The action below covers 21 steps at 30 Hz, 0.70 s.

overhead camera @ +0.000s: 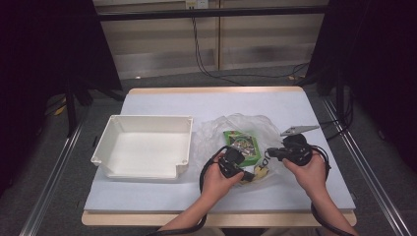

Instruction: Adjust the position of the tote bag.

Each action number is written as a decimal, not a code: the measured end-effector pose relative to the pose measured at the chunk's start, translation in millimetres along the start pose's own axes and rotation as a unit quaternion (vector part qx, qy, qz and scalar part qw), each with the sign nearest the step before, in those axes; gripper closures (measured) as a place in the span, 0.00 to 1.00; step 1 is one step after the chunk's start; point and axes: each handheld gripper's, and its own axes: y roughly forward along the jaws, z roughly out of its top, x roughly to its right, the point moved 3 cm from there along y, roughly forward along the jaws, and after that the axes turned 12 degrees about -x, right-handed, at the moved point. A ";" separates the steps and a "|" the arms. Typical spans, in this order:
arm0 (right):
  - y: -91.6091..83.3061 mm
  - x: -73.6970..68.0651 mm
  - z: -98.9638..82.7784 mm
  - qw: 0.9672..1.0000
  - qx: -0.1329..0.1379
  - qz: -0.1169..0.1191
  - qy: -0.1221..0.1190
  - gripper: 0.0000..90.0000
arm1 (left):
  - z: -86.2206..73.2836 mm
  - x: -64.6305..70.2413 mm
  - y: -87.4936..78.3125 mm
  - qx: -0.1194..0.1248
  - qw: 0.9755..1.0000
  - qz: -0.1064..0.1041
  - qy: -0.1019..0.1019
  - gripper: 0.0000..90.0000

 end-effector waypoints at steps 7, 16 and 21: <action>16.6 35.2 -27.6 0.998 -0.024 -0.025 0.051 1.00 | -4.1 -4.7 -1.1 -0.025 1.000 0.011 0.004 1.00; 6.7 26.3 -27.2 0.999 -0.015 0.010 0.041 1.00 | -3.7 -4.5 -1.6 -0.016 1.000 0.009 0.005 1.00; -4.3 14.1 -19.2 0.999 0.003 0.037 0.031 1.00 | -3.7 -2.9 -2.1 -0.012 1.000 0.006 0.003 1.00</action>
